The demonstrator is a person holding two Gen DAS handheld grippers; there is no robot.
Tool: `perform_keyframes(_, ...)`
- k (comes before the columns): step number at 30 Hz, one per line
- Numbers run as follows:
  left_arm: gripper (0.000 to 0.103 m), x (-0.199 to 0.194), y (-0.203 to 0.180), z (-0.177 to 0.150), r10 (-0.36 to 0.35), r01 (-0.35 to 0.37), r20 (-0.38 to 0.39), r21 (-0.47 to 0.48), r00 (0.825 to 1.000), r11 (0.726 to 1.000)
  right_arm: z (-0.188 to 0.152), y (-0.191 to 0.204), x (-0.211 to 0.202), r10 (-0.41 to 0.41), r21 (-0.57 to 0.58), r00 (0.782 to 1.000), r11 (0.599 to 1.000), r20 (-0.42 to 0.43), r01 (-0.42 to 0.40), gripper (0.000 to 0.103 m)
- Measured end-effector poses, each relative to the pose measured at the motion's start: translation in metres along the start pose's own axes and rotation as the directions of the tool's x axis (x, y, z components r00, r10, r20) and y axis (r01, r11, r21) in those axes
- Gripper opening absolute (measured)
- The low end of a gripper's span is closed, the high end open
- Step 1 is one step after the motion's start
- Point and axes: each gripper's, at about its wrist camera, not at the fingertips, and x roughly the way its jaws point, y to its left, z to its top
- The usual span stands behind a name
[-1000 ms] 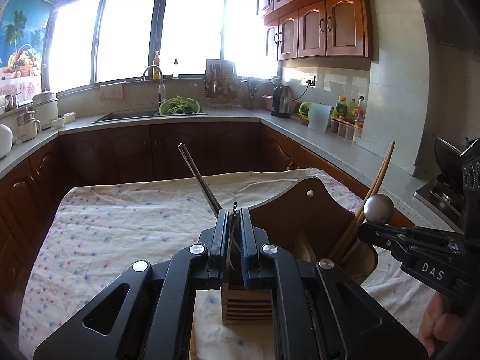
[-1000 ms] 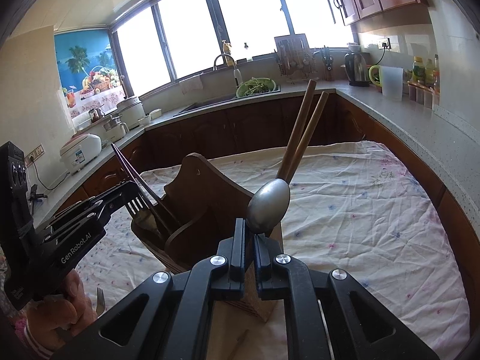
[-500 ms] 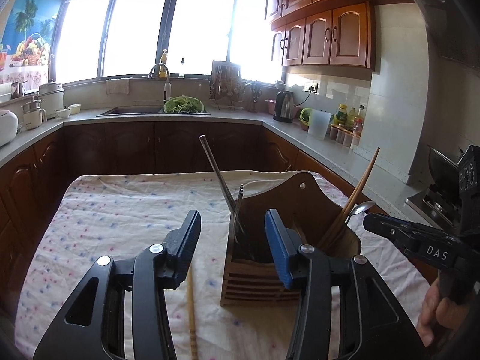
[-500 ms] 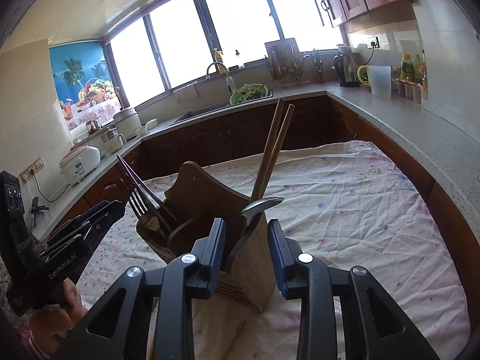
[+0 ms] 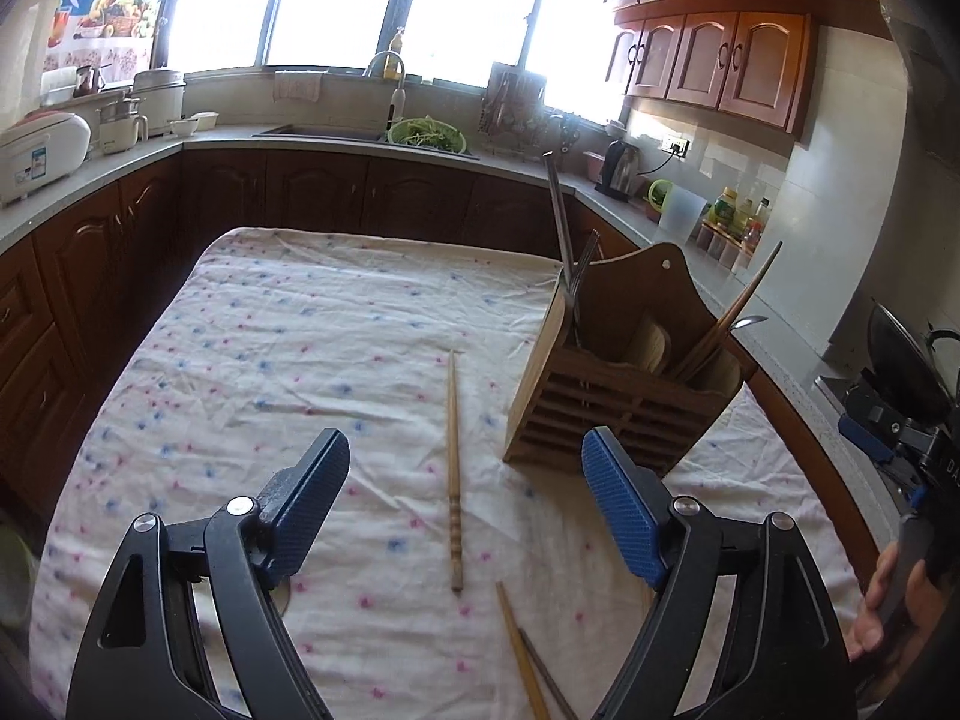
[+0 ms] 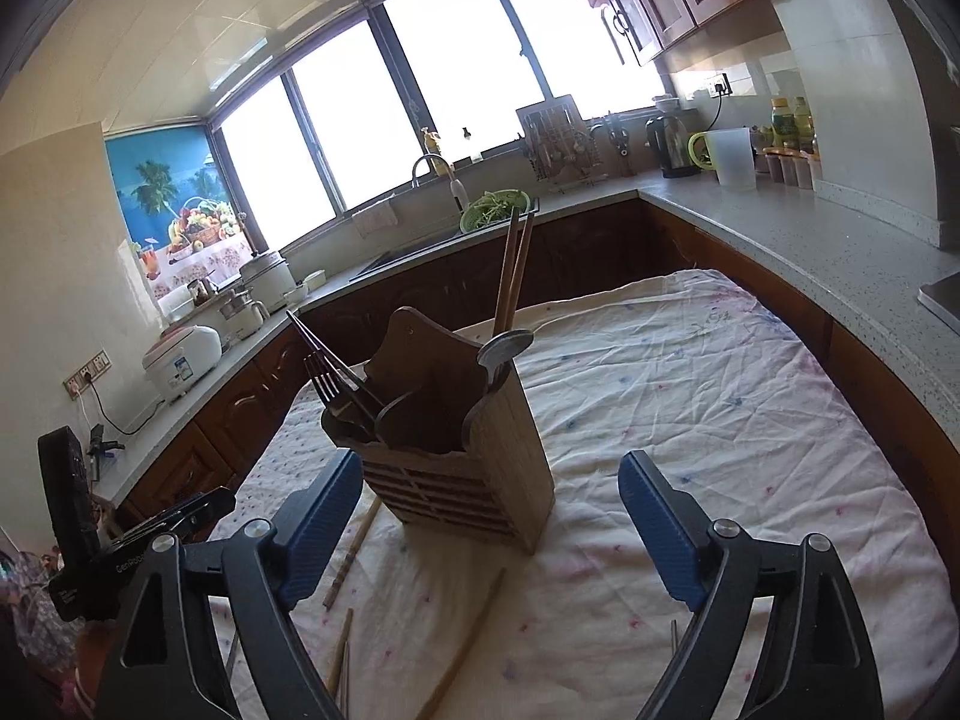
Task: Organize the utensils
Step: 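Move both open tools down to the wooden chopsticks on the cloth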
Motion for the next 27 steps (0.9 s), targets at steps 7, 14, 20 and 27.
perform_keyframes(7,0.086,-0.011,0.009,-0.031,0.012,-0.013,-0.073,-0.011,0.997,1.000,-0.030,-0.013,-0.032,-0.040,0.022,0.999,0.999,-0.021,0.041,0.099)
perform_keyframes(14,0.087,-0.017,0.004,-0.054,0.006,-0.005,-0.123,0.012,0.992,1.000,-0.062,-0.036,-0.059,-0.110,0.047,0.992,0.993,-0.058,0.113,0.099)
perform_keyframes(20,0.087,-0.018,0.002,-0.074,0.015,-0.010,-0.165,0.032,0.986,0.999,-0.081,-0.046,-0.069,-0.132,0.062,0.987,0.989,-0.088,0.138,0.099)
perform_keyframes(27,0.087,-0.016,-0.007,-0.086,0.014,-0.001,-0.195,0.067,0.981,0.998,-0.094,-0.032,-0.062,-0.095,0.024,0.988,0.995,-0.123,0.098,0.098)
